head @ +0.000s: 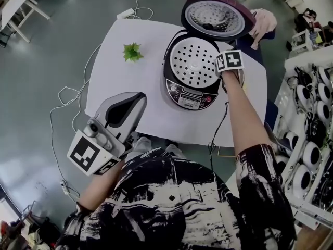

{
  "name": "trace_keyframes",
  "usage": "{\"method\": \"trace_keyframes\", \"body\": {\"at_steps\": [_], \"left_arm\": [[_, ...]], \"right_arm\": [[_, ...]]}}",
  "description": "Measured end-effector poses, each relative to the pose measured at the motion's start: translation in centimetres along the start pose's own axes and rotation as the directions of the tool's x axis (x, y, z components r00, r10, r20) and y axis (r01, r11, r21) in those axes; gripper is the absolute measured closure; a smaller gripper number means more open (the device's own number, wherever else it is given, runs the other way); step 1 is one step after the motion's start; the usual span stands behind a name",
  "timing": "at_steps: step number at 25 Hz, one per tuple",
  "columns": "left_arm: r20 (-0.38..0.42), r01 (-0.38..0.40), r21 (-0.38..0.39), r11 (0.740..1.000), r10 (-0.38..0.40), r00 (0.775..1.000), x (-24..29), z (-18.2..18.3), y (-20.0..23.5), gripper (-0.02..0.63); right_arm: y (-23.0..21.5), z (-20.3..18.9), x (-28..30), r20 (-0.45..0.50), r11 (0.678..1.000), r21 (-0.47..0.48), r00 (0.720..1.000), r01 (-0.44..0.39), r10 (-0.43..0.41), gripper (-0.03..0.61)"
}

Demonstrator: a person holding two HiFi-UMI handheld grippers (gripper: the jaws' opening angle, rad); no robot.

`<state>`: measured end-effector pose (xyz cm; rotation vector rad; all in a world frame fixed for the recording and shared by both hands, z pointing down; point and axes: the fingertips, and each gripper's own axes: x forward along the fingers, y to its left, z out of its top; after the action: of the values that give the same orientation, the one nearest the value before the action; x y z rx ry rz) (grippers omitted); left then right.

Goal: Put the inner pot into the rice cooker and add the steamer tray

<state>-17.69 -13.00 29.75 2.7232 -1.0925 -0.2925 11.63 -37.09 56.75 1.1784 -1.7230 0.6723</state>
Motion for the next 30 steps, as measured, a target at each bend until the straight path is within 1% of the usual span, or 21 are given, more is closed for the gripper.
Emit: {"method": "trace_keyframes", "body": {"at_steps": [4, 8, 11, 13, 15, 16, 19, 21, 22, 23, 24, 25, 26, 27, 28, 29, 30], "left_arm": [[-0.002, 0.002, -0.002, 1.0, -0.002, 1.0, 0.1, -0.1, 0.0, 0.609], [-0.001, 0.015, -0.001, 1.0, -0.015, 1.0, 0.6, -0.2, -0.3, 0.609], [0.0, 0.023, -0.001, 1.0, -0.023, 1.0, 0.9, -0.1, -0.6, 0.609], [-0.001, 0.031, 0.0, 1.0, -0.031, 1.0, 1.2, 0.0, -1.0, 0.609], [0.0, 0.038, 0.003, 0.999, -0.038, 0.999, 1.6, 0.1, -1.4, 0.609], [0.0, 0.04, 0.005, 0.999, -0.04, 0.999, 1.7, 0.2, -1.6, 0.609], [-0.003, 0.046, 0.009, 0.999, -0.046, 0.999, 2.1, 0.2, -2.1, 0.609], [-0.005, 0.048, 0.011, 0.999, -0.048, 0.999, 2.4, 0.1, -2.5, 0.609], [-0.006, 0.05, 0.014, 0.999, -0.05, 0.999, 2.6, 0.0, -2.6, 0.609], [-0.006, 0.054, 0.018, 0.998, -0.053, 0.999, 2.8, 0.0, -2.7, 0.609], [-0.005, 0.058, 0.024, 0.998, -0.058, 0.998, 3.1, 0.0, -2.9, 0.609], [-0.004, 0.065, 0.031, 0.997, -0.064, 0.998, 3.5, 0.0, -3.1, 0.609], [-0.004, 0.072, 0.037, 0.997, -0.072, 0.997, 3.9, 0.0, -3.3, 0.609], [-0.005, 0.081, 0.042, 0.996, -0.081, 0.997, 4.3, 0.0, -3.7, 0.609], [-0.007, 0.092, 0.045, 0.995, -0.091, 0.996, 4.8, 0.0, -4.2, 0.609], [-0.009, 0.103, 0.048, 0.994, -0.103, 0.995, 5.2, 0.0, -4.7, 0.609], [-0.013, 0.115, 0.052, 0.992, -0.114, 0.993, 5.6, 0.1, -5.3, 0.609]], "right_arm": [[0.0, 0.1, -0.1, 0.017, 0.996, -0.081, 0.999, 0.036, -0.034, 0.551], [0.0, -0.2, -0.3, 0.04, 0.995, -0.099, 0.999, 0.033, -0.029, 0.544], [0.2, -0.5, -0.4, 0.048, 0.992, -0.122, 0.999, 0.031, -0.026, 0.527], [0.4, -0.4, -0.6, 0.063, 0.989, -0.144, 0.998, 0.029, -0.02, 0.498], [0.4, -0.1, -0.8, 0.089, 0.987, -0.159, 0.996, 0.03, -0.016, 0.434], [0.3, 0.1, -1.0, 0.101, 0.987, -0.16, 0.995, 0.033, -0.017, 0.417], [-0.3, 0.5, -1.7, 0.154, 0.99, -0.136, 0.988, 0.045, -0.024, 0.417], [-0.6, 1.2, -2.9, 0.22, 0.994, -0.105, 0.975, 0.038, -0.014, 0.417], [-0.6, 1.8, -3.9, 0.27, 0.996, -0.09, 0.963, 0.022, 0.003, 0.417], [-0.4, 2.5, -5.2, 0.332, 0.997, -0.076, 0.943, -0.004, 0.029, 0.417], [-0.1, 3.4, -7.0, 0.406, 0.997, -0.063, 0.912, -0.04, 0.062, 0.417], [0.4, 4.1, -9.2, 0.49, 0.995, -0.054, 0.866, -0.085, 0.1, 0.417], [1.0, 4.7, -12.1, 0.582, 0.989, -0.057, 0.801, -0.135, 0.143, 0.421], [1.8, 5.0, -15.4, 0.673, 0.979, -0.075, 0.715, -0.19, 0.19, 0.428], [2.9, 4.8, -19.1, 0.751, 0.964, -0.108, 0.615, -0.244, 0.24, 0.438], [4.1, 4.3, -22.9, 0.808, 0.945, -0.149, 0.515, -0.29, 0.285, 0.458], [5.5, 3.6, -26.7, 0.845, 0.927, -0.19, 0.427, -0.323, 0.322, 0.463]]}}
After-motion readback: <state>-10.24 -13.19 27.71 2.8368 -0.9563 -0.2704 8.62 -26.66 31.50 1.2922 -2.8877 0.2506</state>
